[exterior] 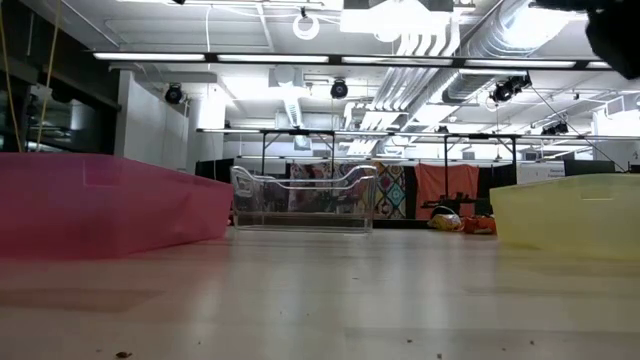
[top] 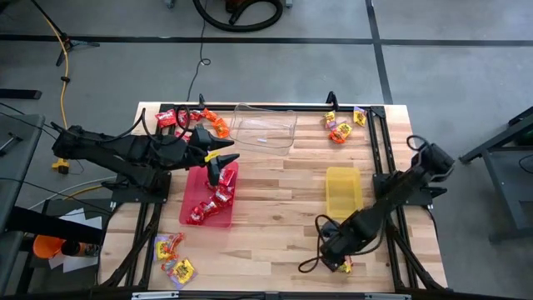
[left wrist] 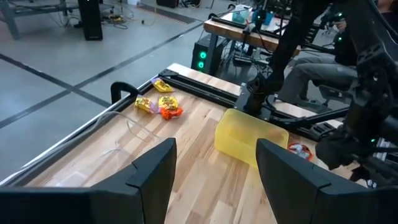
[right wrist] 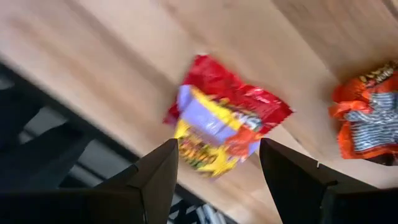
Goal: Sort candy
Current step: Put the yellow candy into the transparent bin
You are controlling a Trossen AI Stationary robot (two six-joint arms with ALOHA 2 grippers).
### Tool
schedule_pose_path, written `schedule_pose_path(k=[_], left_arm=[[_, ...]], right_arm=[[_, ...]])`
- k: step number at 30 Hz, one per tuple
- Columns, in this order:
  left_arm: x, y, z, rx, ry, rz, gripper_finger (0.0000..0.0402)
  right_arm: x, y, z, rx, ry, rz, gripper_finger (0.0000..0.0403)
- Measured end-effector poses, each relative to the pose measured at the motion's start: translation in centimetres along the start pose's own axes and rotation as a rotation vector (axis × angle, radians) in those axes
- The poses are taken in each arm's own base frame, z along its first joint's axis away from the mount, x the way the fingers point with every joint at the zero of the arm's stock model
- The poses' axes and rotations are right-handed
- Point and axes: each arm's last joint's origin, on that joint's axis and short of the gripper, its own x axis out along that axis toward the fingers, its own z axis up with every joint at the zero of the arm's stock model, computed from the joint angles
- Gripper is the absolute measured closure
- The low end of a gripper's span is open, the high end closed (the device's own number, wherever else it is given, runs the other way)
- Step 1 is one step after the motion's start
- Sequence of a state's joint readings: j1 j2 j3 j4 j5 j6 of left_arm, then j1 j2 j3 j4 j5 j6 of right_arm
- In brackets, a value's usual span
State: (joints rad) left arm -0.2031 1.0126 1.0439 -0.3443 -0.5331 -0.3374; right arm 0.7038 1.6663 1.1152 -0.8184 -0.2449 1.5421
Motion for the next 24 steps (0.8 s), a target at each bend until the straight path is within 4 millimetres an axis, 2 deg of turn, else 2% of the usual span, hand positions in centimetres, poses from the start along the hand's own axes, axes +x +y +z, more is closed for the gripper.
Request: schedule_pose_path(k=[8, 15, 21, 24], left_arm=[[0.0, 0.0, 0.0, 0.0, 0.007, -0.013, 0.0193], [0.0, 0.0, -0.1, 0.004, 0.015, -0.018, 0.0193], [0.0, 0.0, -0.1, 0.005, 0.016, -0.018, 0.0193], [0.0, 0.0, -0.1, 0.005, 0.016, -0.018, 0.0193]], right_arm=[[1.8, 0.1, -0.8, 0.064, 0.05, -0.067, 0.0181], [2.2, -0.2, -2.0, 0.112, 0.034, -0.096, 0.0181], [2.2, 0.0, -2.0, 0.123, -0.022, -0.077, 0.0181], [2.9, -0.1, -1.8, 0.128, -0.026, -0.107, 0.0181]])
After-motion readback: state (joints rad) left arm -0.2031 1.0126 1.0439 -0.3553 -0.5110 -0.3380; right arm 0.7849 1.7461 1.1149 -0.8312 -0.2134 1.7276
